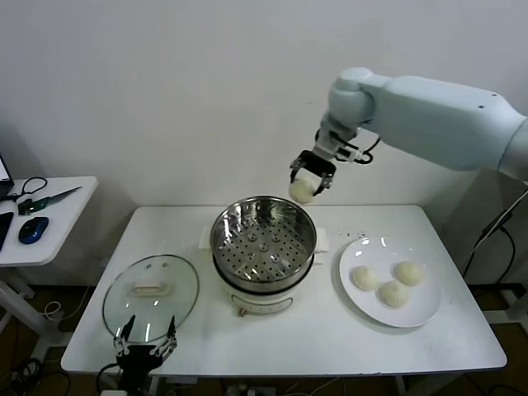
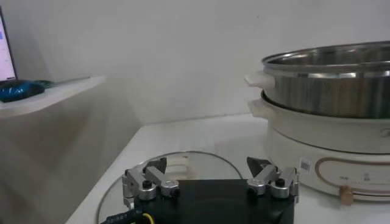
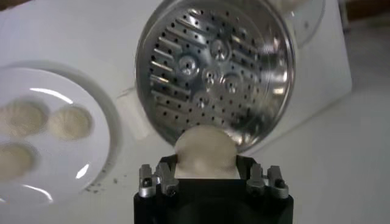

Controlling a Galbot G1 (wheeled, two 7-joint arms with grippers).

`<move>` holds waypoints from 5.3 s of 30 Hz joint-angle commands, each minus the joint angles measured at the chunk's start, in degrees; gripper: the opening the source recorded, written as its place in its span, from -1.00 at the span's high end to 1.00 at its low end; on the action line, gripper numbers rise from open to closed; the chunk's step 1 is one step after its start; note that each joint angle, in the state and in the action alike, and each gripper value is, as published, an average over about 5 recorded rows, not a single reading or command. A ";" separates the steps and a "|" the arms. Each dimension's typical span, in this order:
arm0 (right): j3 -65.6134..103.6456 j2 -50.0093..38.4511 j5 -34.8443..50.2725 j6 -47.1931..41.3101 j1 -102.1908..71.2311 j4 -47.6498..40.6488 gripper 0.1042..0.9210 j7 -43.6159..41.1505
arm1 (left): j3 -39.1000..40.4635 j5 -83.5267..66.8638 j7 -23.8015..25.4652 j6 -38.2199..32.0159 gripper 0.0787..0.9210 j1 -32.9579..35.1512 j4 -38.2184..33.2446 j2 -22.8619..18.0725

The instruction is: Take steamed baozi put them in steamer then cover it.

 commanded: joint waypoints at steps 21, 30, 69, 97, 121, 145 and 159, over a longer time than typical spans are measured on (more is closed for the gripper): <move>8.63 16.80 -24.02 12.33 -21.33 -23.98 -0.34 5.59 | -0.29 -0.10 -0.20 -0.61 -0.77 0.11 1.34 -0.16; 9.46 18.05 -24.44 13.11 -21.73 -26.77 -0.36 5.88 | -0.38 -0.68 -0.26 -0.56 -0.77 0.22 1.00 -0.13; -27.00 -32.83 30.38 -44.88 2.95 16.77 -0.76 8.36 | -0.07 -0.83 -0.35 -0.33 -0.77 -0.30 0.07 -0.66; 6.02 -22.83 16.41 -47.17 -34.97 -4.82 -0.76 13.02 | -0.96 -0.55 -0.70 -0.47 -0.77 0.41 0.66 -0.88; -12.37 -23.20 27.88 -44.85 -3.62 2.75 -0.49 7.60 | -0.74 -0.10 -0.74 -0.38 -0.77 0.63 -0.20 -0.91; -6.10 6.37 46.06 -52.61 -0.22 8.24 -0.49 13.00 | 0.10 -0.03 -0.26 0.04 -0.77 0.53 -1.82 -0.59; -6.09 16.68 42.66 -55.65 -11.54 -5.97 -0.49 16.62 | -0.34 -0.01 -0.28 -0.11 -0.77 1.52 -2.32 -0.69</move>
